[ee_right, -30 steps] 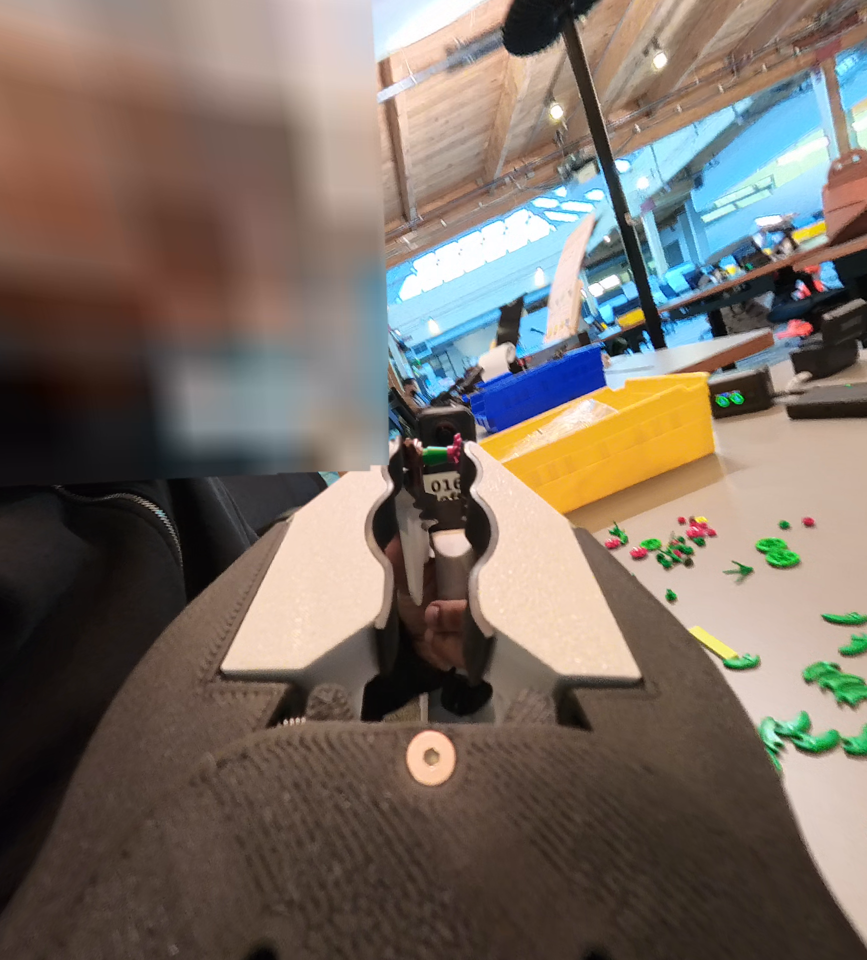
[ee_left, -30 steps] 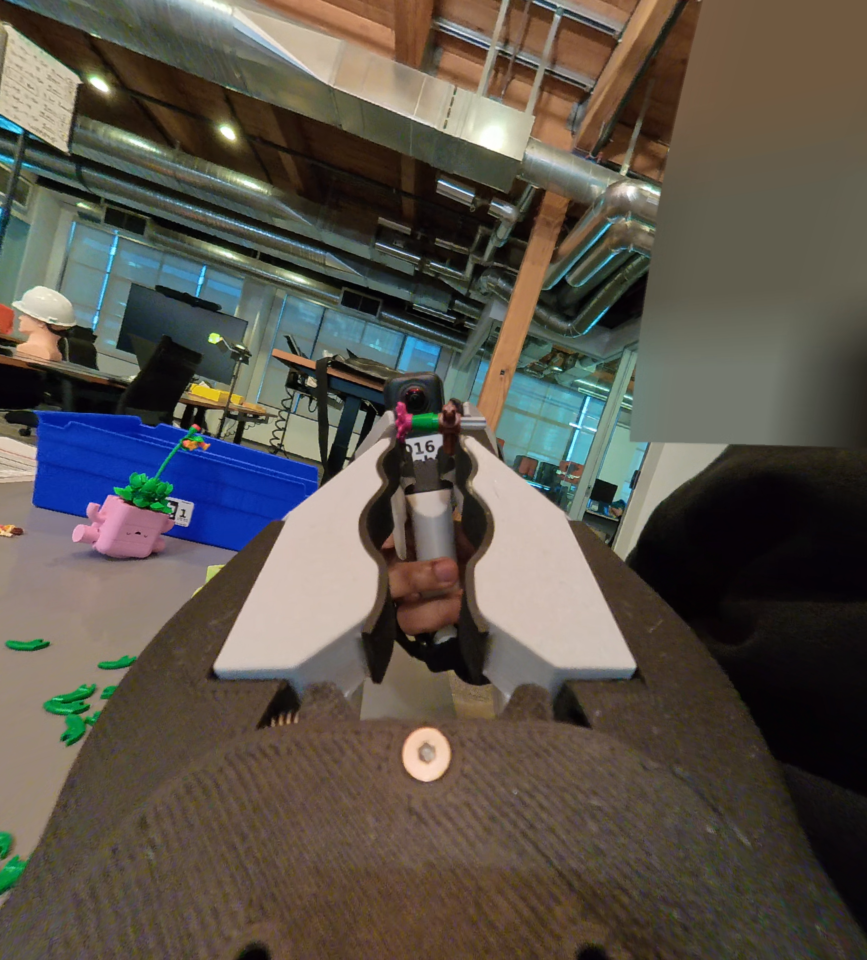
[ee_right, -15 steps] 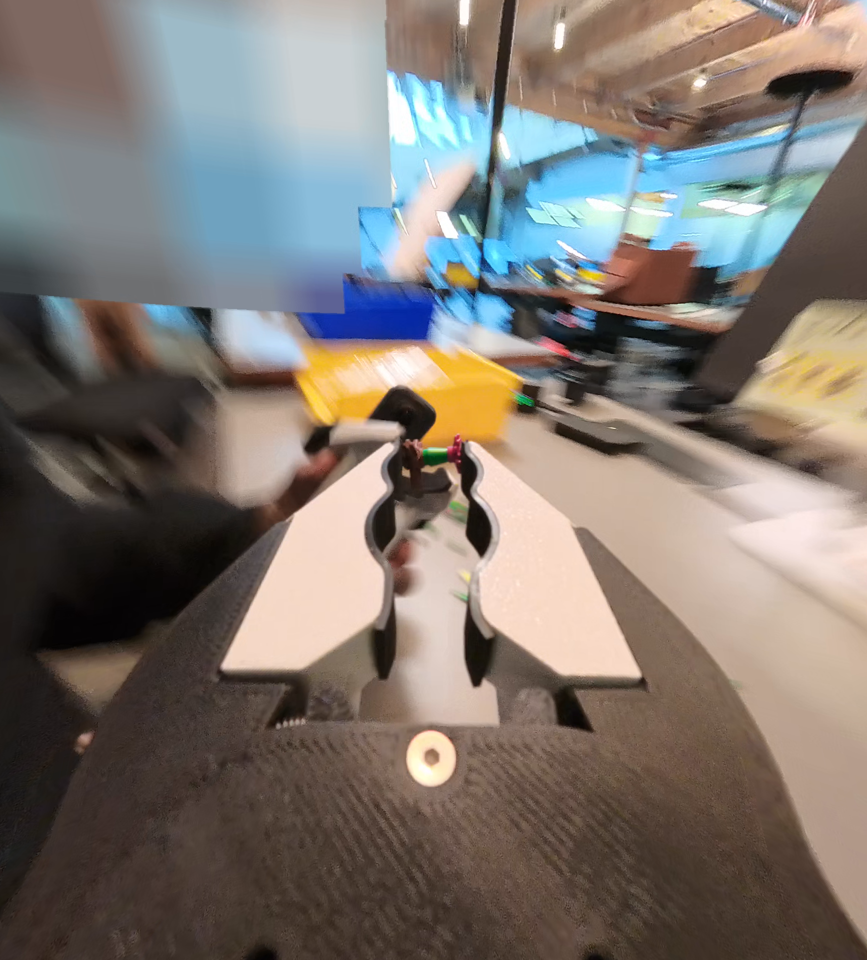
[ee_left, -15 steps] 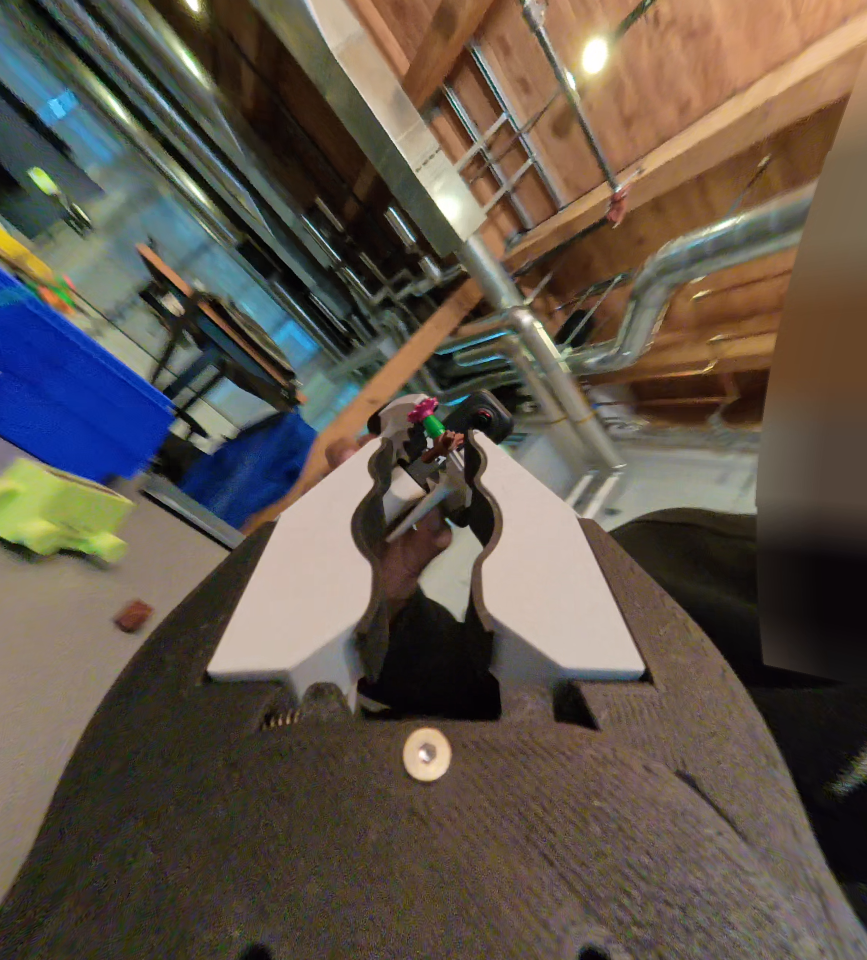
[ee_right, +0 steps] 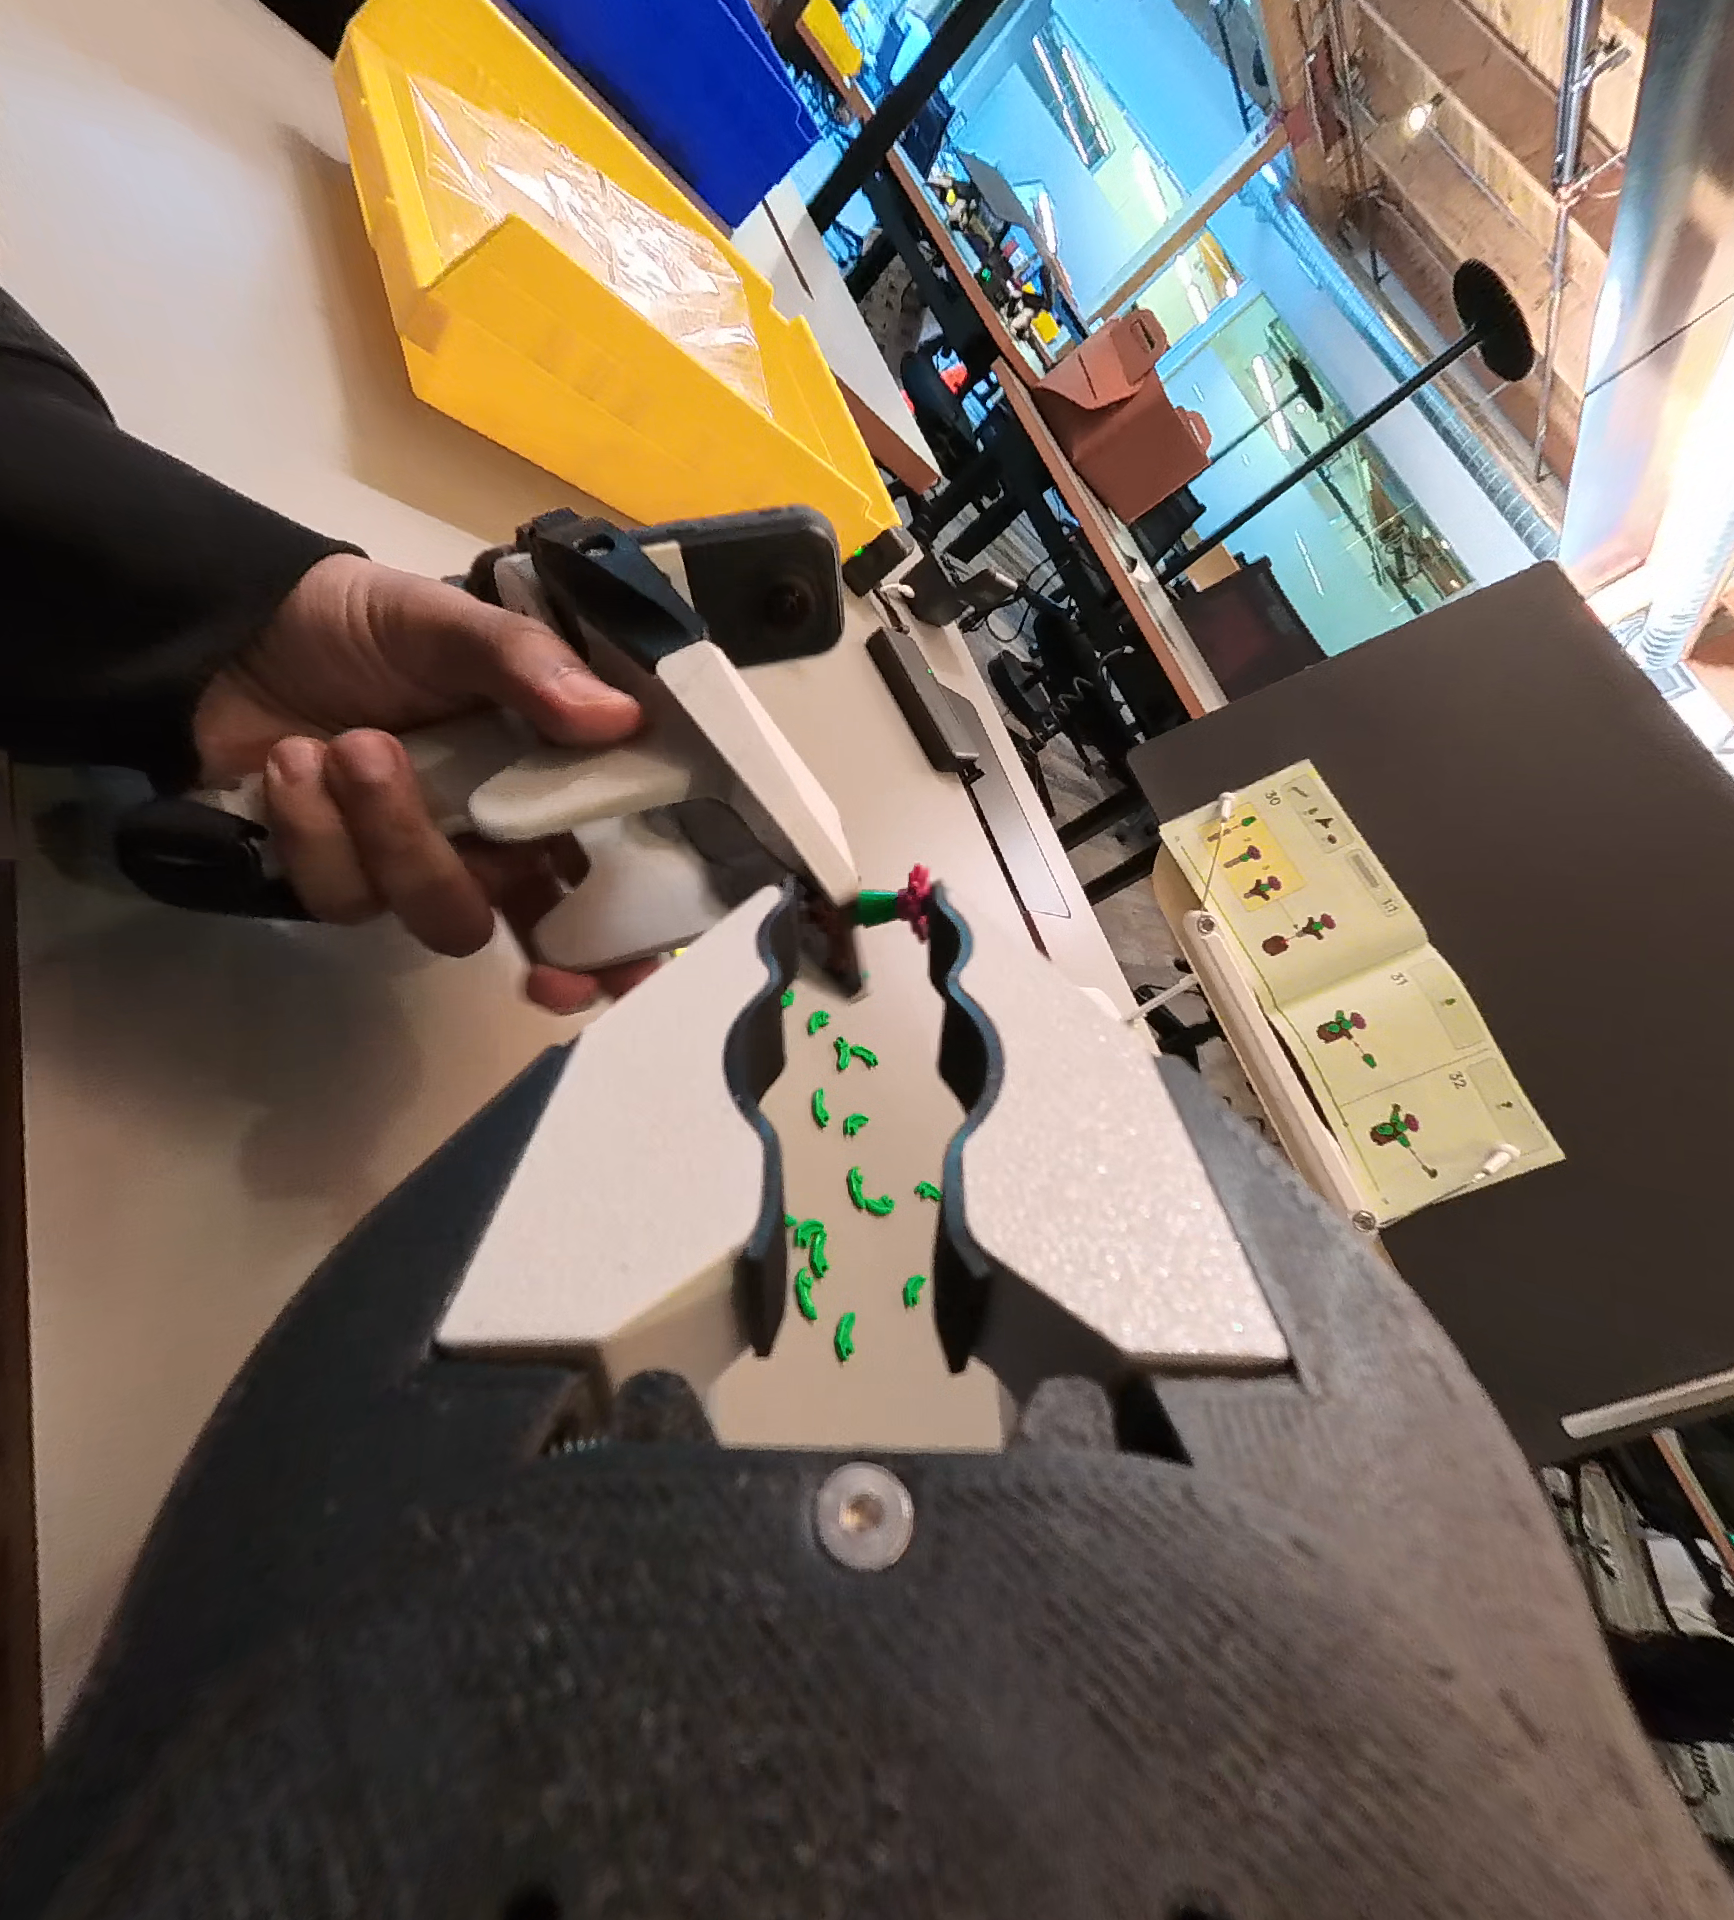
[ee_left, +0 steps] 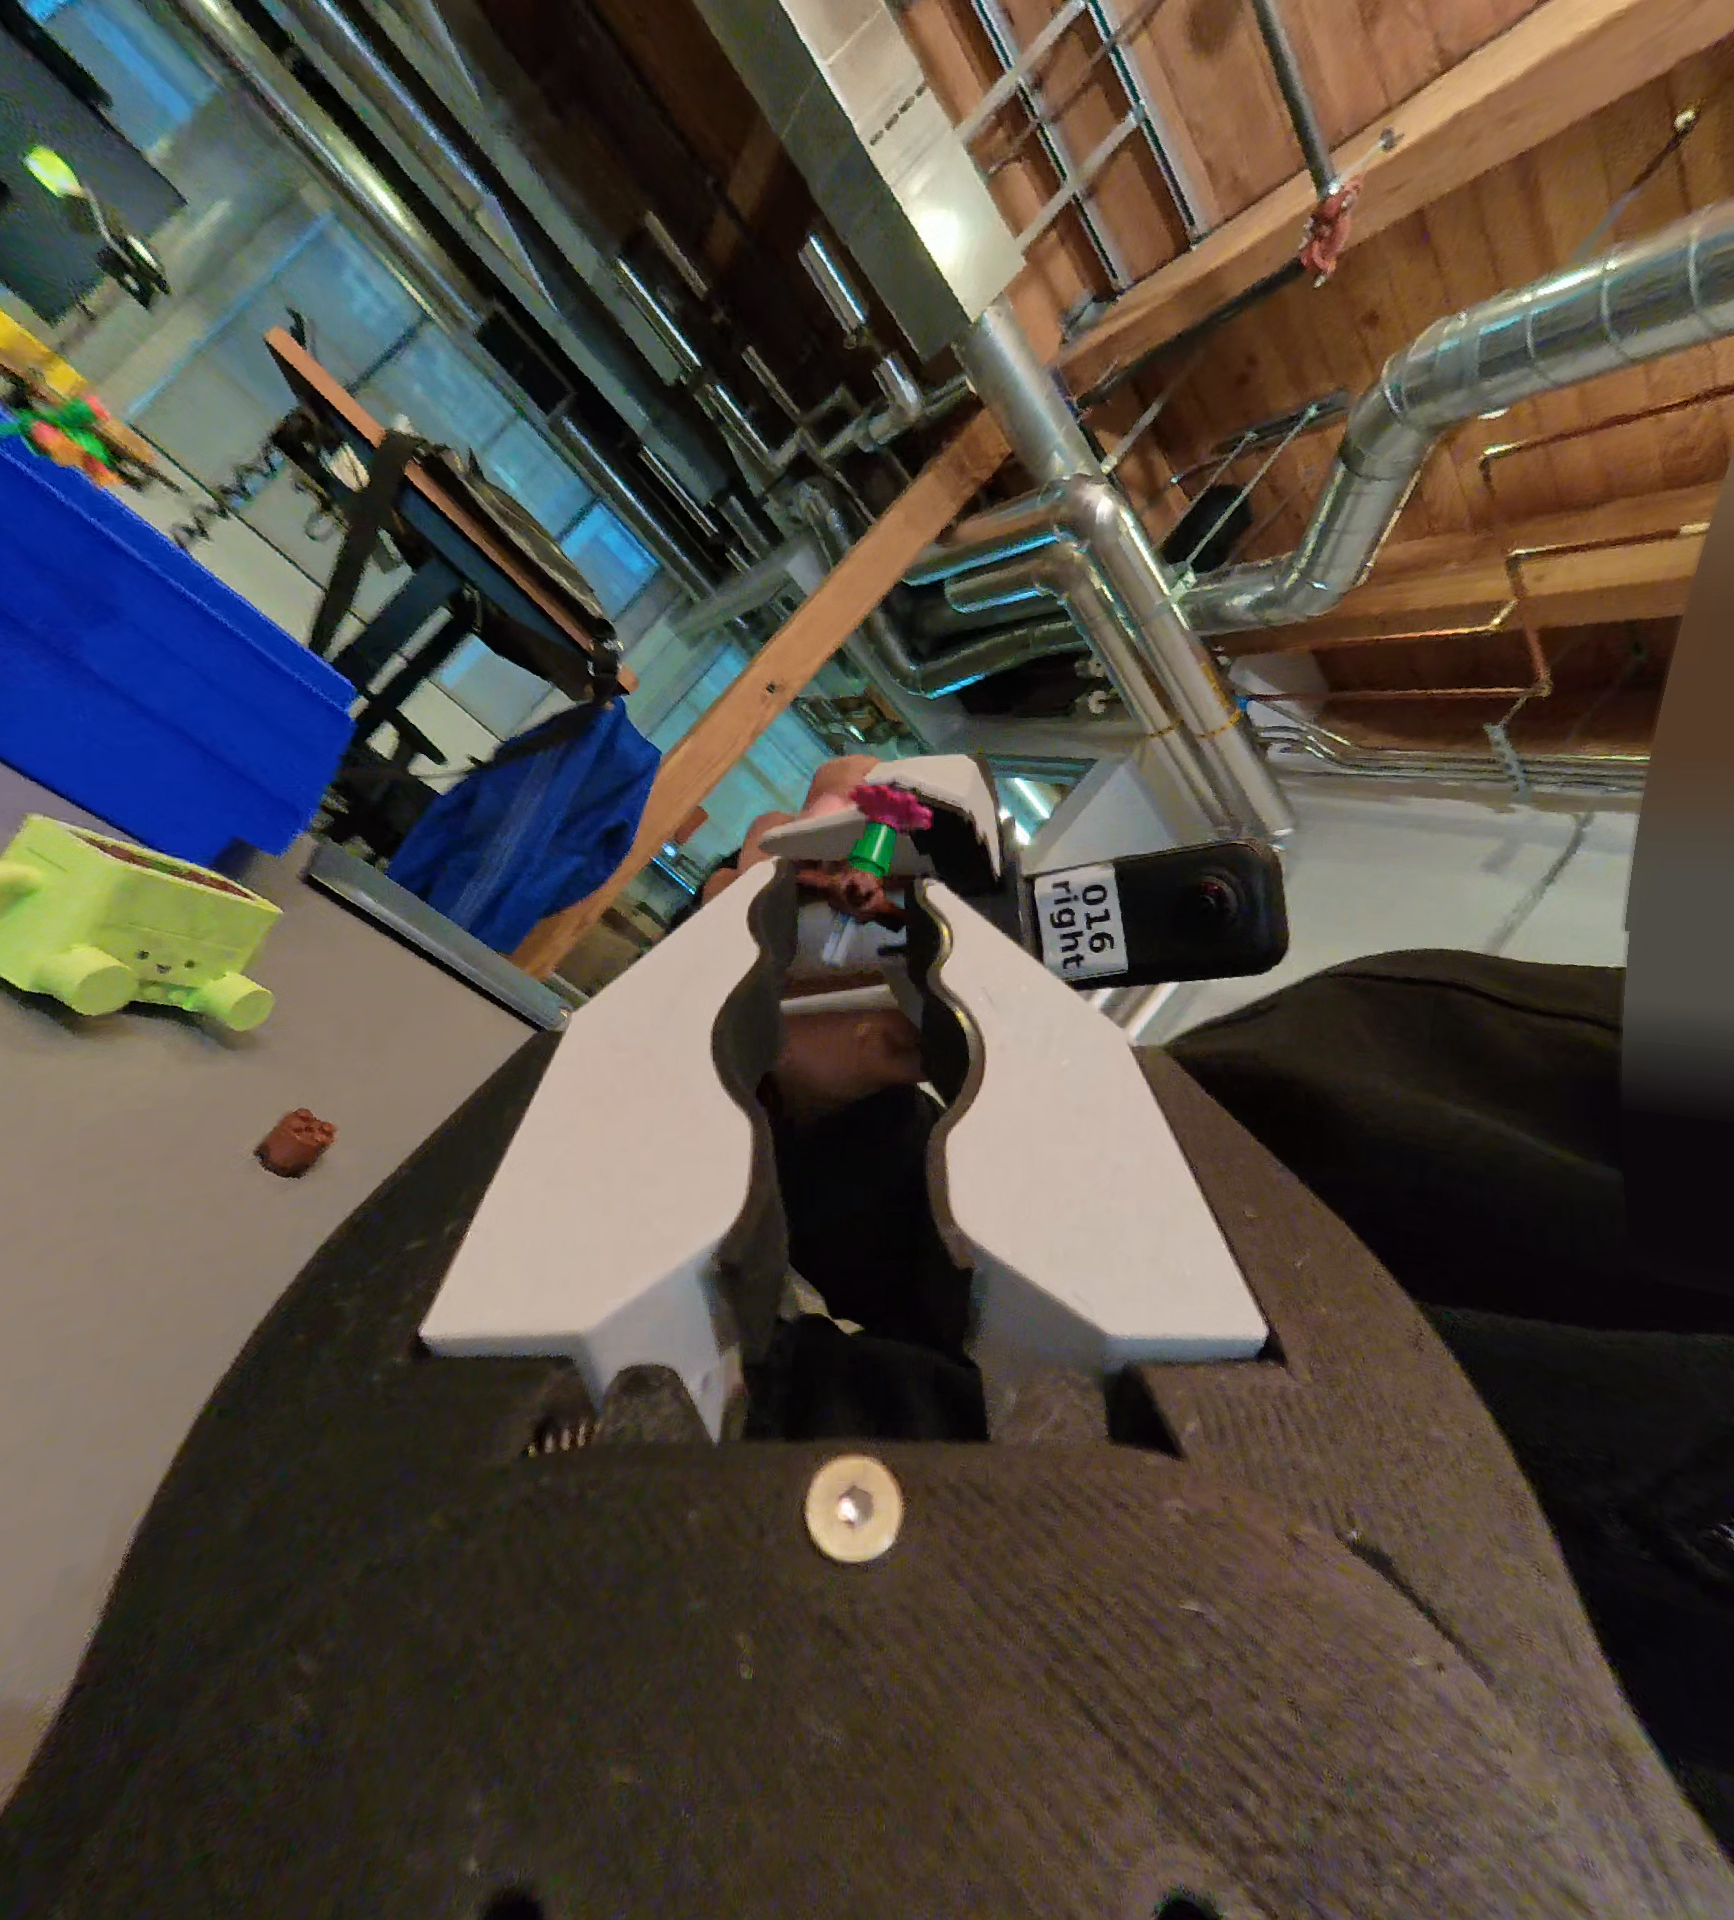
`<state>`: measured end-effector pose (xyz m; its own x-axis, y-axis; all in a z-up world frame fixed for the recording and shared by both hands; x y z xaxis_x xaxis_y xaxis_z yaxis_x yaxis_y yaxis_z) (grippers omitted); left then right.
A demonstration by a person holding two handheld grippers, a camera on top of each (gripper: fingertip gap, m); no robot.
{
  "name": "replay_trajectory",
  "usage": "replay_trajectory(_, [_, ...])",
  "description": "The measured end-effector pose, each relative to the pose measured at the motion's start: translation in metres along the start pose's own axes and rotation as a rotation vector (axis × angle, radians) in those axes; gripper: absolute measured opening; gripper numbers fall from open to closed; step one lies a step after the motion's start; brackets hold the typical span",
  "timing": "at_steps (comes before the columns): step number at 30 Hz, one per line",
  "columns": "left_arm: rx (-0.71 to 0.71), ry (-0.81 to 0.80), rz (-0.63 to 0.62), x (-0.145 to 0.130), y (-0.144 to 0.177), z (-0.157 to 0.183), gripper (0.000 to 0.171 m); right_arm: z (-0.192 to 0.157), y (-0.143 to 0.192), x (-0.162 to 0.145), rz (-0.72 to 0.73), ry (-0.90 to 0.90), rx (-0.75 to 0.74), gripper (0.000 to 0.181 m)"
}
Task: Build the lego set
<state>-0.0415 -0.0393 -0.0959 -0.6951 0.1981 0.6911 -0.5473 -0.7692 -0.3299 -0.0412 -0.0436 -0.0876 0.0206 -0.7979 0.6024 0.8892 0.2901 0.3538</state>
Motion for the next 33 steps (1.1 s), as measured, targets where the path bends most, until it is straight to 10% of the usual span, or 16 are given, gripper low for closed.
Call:
replay_trajectory(7, [0.041, -0.126, 0.067, 0.011, 0.009, 0.008, 0.017, 0.015, 0.015, 0.01, 0.127, -0.217, 0.051, 0.037])
replay_trajectory(16, [0.141, -0.432, 0.115, 0.014, 0.008, 0.029, 0.015, 0.04, 0.032, 0.037, 0.418, -0.681, 0.226, 0.0])
replay_trajectory(33, [0.033, -0.419, 0.125, 0.013, 0.007, 0.043, 0.016, 0.029, 0.029, 0.053, 0.418, -0.652, 0.256, 0.0])
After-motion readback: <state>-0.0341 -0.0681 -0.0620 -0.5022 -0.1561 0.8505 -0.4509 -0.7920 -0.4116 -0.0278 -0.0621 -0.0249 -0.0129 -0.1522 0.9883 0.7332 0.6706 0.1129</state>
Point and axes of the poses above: each gripper's, where its closed fingertips meet, y back along the fingers, x out of its top, z = x × y across the jaws, the point moved 1 cm from there along y, back along the fingers, and after that the axes turned 14 degrees about -z, right-handed, at the moved point
